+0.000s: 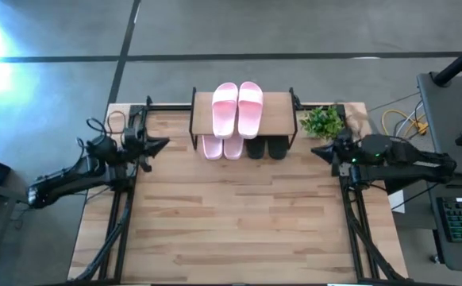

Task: Pick and place slides into the shelf
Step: Return to Home Position

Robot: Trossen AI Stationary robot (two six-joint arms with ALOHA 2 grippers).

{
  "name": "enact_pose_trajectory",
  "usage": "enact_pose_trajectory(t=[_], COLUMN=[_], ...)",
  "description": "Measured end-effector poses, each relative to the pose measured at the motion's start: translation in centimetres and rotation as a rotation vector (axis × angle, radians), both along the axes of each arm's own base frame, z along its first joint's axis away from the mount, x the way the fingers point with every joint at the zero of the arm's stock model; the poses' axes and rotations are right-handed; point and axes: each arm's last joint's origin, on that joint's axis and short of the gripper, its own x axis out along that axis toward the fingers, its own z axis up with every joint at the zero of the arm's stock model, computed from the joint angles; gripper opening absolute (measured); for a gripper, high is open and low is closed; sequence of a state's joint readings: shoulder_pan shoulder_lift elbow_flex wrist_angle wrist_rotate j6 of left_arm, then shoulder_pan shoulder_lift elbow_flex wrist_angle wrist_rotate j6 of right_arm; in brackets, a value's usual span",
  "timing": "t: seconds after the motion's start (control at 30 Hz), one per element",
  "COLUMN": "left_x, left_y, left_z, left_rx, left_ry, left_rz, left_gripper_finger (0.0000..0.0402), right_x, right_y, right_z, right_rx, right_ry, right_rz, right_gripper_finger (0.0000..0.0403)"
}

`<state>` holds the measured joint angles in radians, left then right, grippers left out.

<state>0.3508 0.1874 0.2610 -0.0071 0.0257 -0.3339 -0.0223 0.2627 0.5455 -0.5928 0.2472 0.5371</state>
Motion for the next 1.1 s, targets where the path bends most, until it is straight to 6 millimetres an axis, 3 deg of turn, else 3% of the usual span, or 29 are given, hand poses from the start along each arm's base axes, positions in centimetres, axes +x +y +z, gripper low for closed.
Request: enact_pose_trajectory(t=[0.1, 0.27, 0.43, 0.63, 1.1], left_x=[-0.5, -0.3, 0.2, 0.1, 0.4], left_y=[-0.2, -0.1, 0.1, 0.1, 0.1], left_z=[-1.8, -4.1, -5.0, -5.6, -6.0], left_rx=[0.013, 0.011, 0.042, 0.06, 0.04], left_ry=[-0.039, -0.033, -0.027, -0.066, -0.032], left_rz=[0.001, 0.011, 0.01, 0.007, 0.006], left_gripper_finger=[0.0, 0.0, 0.0, 0.0, 0.0], right_x=[0.9, 2.3, 3.0, 3.0, 3.1], right_y=[0.2, 0.4, 0.9, 0.9, 0.6], right_z=[-1.5, -2.8, -4.6, -8.0, -9.8], right_rx=[-0.017, -0.026, -0.048, -0.065, -0.042], right_ry=[-0.001, -0.181, -0.397, -0.485, -0.329], right_rz=[0.08, 0.177, 0.341, 0.352, 0.231], right_gripper_finger=[0.0009, 0.0009, 0.0009, 0.0009, 0.0009])
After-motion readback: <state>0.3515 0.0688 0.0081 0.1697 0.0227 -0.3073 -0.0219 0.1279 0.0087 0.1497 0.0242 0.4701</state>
